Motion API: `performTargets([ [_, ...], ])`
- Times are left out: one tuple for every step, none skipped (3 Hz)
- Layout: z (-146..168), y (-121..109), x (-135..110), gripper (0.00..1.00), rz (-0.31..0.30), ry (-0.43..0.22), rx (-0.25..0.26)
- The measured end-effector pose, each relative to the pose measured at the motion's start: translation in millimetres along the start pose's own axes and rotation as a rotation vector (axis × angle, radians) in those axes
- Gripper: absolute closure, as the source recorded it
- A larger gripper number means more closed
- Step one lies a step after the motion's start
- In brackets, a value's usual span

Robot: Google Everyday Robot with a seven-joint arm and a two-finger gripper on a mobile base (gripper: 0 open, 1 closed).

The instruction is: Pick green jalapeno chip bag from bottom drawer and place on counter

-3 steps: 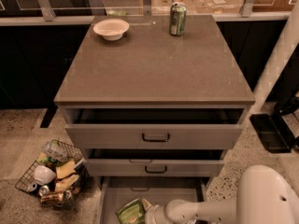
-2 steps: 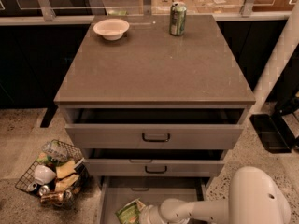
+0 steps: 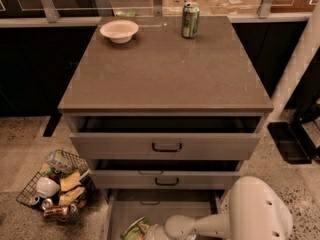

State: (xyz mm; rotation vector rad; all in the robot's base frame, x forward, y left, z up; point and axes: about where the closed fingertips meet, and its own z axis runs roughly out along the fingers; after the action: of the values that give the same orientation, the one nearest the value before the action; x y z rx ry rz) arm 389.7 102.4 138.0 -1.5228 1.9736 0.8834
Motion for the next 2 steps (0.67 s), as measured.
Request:
performTargets([
  [1.6,1.7,0.1,0.41,0.000,0.000,-0.004],
  [2.7,3.2,0.2,0.64,0.001,0.000,-0.006],
])
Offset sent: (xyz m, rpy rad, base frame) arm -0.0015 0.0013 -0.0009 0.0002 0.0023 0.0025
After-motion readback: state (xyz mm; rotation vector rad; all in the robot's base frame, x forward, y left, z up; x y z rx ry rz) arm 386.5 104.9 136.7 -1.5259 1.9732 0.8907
